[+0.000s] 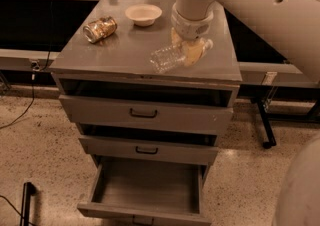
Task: Place water bottle into bottom drawer
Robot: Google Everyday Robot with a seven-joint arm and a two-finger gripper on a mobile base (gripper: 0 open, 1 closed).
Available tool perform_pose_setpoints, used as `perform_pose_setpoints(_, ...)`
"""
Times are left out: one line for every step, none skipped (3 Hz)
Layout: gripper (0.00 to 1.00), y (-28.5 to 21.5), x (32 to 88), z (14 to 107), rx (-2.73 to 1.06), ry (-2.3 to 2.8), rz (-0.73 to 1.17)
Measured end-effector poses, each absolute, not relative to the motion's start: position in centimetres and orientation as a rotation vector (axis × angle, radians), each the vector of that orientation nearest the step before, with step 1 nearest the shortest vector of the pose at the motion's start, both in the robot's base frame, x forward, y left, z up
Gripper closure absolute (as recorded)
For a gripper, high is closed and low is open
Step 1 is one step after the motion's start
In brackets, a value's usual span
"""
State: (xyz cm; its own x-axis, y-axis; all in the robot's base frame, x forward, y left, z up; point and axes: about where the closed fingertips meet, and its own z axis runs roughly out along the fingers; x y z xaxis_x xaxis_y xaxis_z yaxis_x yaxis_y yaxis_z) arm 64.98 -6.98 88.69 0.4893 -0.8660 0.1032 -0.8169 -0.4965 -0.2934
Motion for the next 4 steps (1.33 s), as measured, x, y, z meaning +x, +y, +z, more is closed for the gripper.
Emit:
perform_pose_setpoints(1.00,-7.3,63.7,85.6,-2.534,1.561,-0.303)
perform_pose_setpoints(1.00,-7.3,64.1,85.1,-2.523,1.630,-0.329)
perform_pose_setpoints(1.00,-6.2,62.9,84.2,-2.495,1.795,-0.298)
perform_pose_setpoints(1.00,-4.9,60.3,84.2,-2.416,1.987,-0.230)
